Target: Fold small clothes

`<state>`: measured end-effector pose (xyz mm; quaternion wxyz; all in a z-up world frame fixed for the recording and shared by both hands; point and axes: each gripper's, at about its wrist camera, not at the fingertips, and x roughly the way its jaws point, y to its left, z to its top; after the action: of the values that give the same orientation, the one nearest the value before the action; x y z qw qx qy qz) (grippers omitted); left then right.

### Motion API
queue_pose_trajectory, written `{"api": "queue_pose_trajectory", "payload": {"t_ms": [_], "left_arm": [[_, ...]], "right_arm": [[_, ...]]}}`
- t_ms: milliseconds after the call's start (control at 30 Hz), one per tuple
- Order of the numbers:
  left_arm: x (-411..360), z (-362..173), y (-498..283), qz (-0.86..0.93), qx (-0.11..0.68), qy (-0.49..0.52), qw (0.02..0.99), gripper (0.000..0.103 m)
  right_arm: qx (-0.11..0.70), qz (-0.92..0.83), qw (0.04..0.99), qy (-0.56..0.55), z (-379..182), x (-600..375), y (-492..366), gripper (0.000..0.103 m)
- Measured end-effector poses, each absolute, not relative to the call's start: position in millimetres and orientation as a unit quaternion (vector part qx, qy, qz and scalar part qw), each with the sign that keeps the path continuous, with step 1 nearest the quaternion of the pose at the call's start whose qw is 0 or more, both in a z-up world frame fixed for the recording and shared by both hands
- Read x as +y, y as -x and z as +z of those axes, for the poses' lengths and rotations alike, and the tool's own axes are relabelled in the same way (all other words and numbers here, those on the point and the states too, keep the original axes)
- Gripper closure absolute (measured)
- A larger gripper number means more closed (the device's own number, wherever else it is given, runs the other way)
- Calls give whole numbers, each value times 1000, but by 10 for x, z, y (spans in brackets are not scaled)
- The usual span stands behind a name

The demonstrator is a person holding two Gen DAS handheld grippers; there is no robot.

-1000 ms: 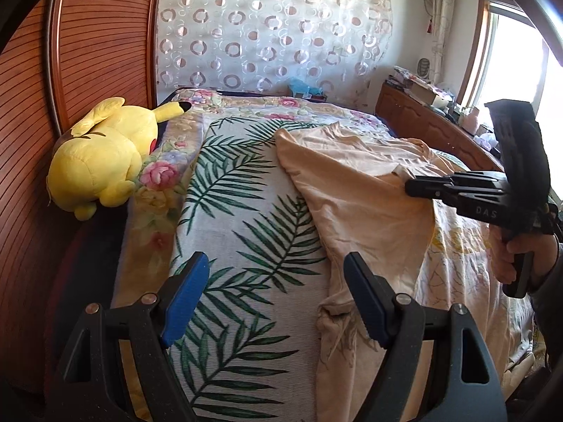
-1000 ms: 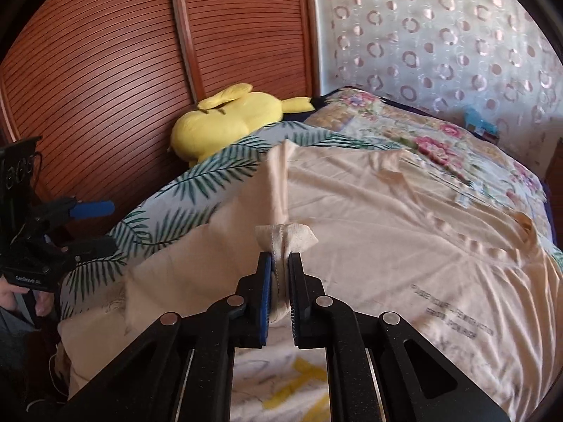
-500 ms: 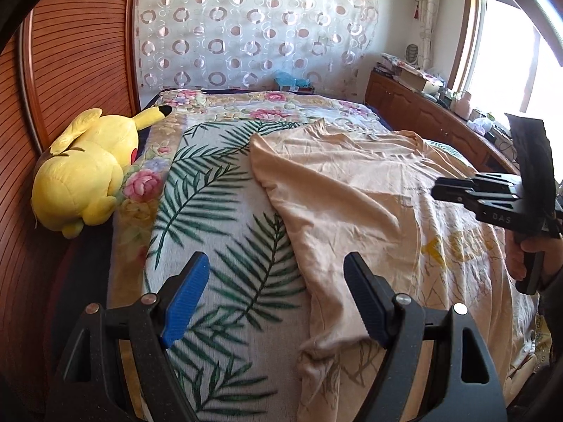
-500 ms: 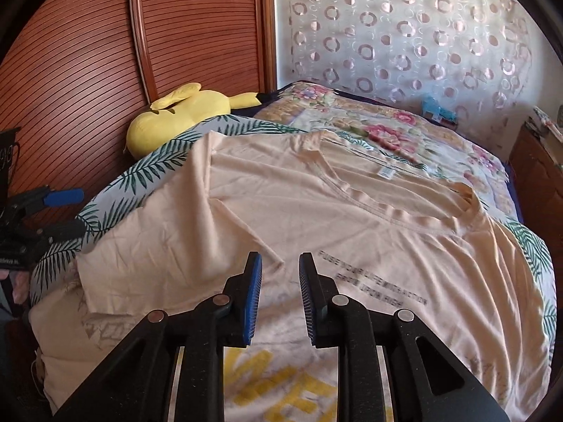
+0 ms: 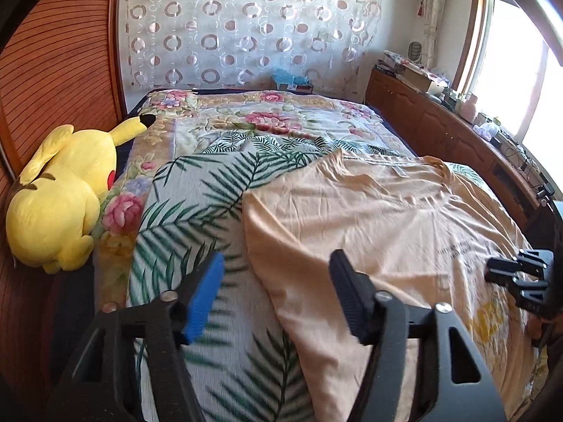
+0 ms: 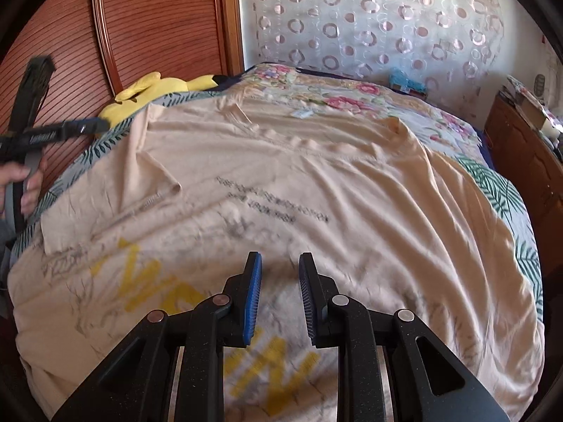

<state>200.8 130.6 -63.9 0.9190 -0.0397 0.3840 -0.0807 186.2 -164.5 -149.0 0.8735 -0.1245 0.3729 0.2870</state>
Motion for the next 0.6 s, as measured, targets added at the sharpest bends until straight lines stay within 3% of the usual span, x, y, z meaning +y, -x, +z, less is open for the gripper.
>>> {"api": "queue_pose_trajectory", "payload": {"t_ms": [333, 500, 600], "left_arm": [[1249, -720, -2633, -70, 421, -5, 904, 56], [1237, -739, -2723, -84, 439, -9, 894, 97], [1198, -637, -2732, -87, 425, -13, 901, 98]], "right_arm": [[367, 291, 874, 132, -1432, -1727, -1778, 80], [371, 299, 871, 120, -1436, -1755, -1870, 80], [372, 302, 870, 116, -1433, -1774, -1882, 80]]}}
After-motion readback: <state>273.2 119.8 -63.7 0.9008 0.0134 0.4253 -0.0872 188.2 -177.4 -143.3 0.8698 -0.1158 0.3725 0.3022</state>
